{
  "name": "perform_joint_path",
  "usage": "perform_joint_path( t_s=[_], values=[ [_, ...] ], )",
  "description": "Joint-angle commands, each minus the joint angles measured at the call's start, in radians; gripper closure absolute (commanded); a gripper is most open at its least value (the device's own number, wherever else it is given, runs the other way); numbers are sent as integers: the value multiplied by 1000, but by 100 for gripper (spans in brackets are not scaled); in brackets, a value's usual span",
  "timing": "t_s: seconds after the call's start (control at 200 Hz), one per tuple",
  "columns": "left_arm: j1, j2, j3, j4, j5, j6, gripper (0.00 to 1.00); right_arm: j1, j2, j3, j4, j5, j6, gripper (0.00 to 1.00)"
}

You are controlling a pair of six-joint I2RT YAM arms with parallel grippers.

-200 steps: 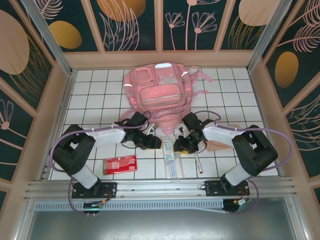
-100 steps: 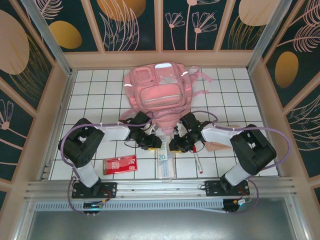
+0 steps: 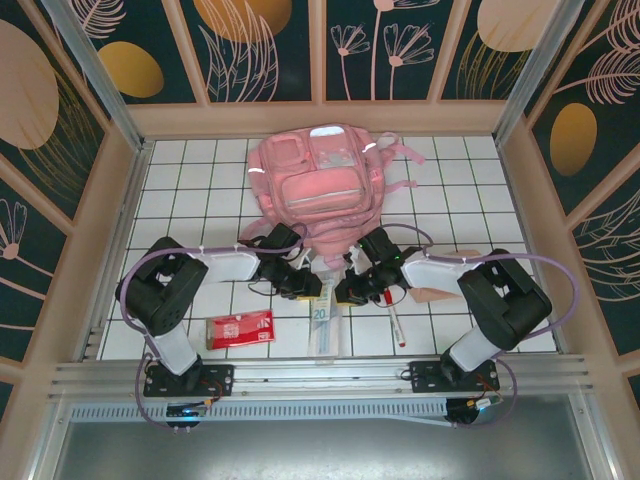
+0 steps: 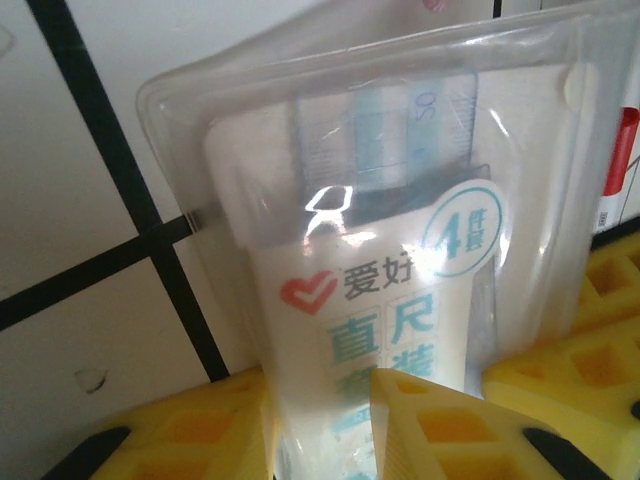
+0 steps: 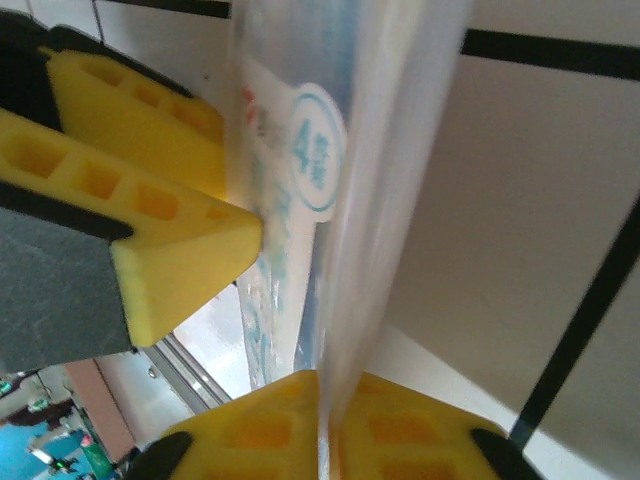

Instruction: Pack the student bag

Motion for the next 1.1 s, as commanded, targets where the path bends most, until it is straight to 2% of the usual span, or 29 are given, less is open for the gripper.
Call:
perform_joint_path(
  t_s=[0.0, 0.11, 0.31, 0.465, 0.505, 0.626, 0.731, 0.806, 0.846, 0.921, 1.026, 1.096],
  values=[
    [-11, -75, 3, -23, -19, 37, 72, 11, -18, 2, 12, 6, 13, 99],
    [-10, -143, -13, -64, -65, 61, 68, -5, -53, 11, -68, 42, -17, 100],
    [6, -263, -28, -78, -151, 77, 66, -33, -89, -10, -87, 66, -24, 100],
    [9, -333, 13, -86, -233, 171, 63, -49, -123, -5, -119, 88, -30, 100],
    [10, -340, 31, -104, -270, 203, 62, -56, -126, -4, -135, 94, -34, 100],
    [10, -399, 52, -126, -484, 239, 62, -72, -134, -4, -182, 131, -55, 100],
    [9, -475, 27, -60, -541, 296, 58, -85, -137, -16, -204, 184, -55, 100],
    [9, -499, 8, -23, -508, 375, 47, -88, -143, -22, -208, 224, -51, 95],
    [9, -498, 11, -25, -524, 386, 42, -88, -146, -20, -214, 241, -47, 92],
    [10, -503, 20, -23, -581, 374, 39, -90, -157, -17, -223, 264, -38, 85],
    [15, -561, -25, 65, -617, 317, 14, -94, -184, -1, -275, 334, -24, 73],
    [17, -577, -34, 81, -621, 312, 7, -98, -217, 23, -326, 404, -15, 67]
  ],
)
